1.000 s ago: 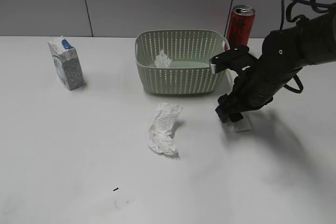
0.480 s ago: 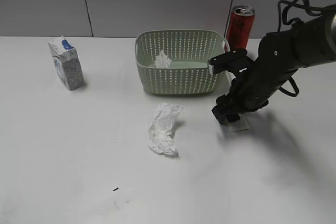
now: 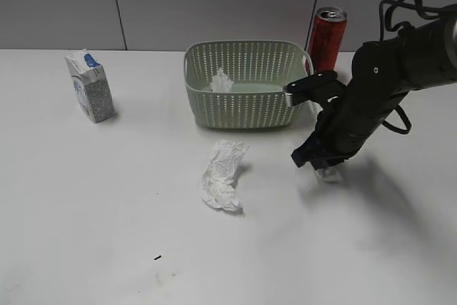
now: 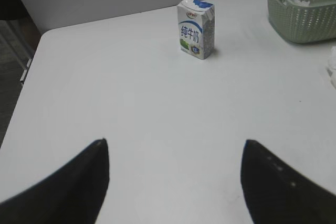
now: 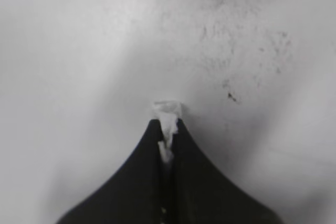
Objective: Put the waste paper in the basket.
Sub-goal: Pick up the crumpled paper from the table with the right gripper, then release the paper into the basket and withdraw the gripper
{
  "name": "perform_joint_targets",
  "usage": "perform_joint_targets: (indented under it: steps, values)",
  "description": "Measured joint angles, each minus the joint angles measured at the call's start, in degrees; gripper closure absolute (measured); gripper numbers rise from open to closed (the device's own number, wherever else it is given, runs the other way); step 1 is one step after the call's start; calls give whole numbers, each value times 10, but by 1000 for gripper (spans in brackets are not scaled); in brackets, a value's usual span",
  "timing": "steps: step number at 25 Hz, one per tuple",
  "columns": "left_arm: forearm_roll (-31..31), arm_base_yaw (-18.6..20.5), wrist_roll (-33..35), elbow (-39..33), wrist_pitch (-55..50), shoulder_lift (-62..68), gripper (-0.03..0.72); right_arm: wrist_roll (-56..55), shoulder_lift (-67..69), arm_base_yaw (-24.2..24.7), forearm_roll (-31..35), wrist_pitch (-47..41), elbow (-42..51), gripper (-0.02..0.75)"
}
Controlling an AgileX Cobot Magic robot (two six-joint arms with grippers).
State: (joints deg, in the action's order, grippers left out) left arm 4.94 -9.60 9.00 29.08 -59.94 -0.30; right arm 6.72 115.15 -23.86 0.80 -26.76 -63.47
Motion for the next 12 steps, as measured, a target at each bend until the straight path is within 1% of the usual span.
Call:
perform_joint_targets:
  steps: [3, 7, 10, 12]
  values:
    - [0, 0, 0, 0, 0, 0, 113, 0, -35, 0, 5, -20, 5, 744]
    - [0, 0, 0, 0, 0, 0, 113, 5, -114, 0, 11, -9, 5, 744]
    - [0, 0, 0, 0, 1, 0, 115, 30, -161, 0, 22, 29, 5, 744]
    - [0, 0, 0, 0, 1, 0, 115, 53, -180, 0, 42, 71, 5, 744]
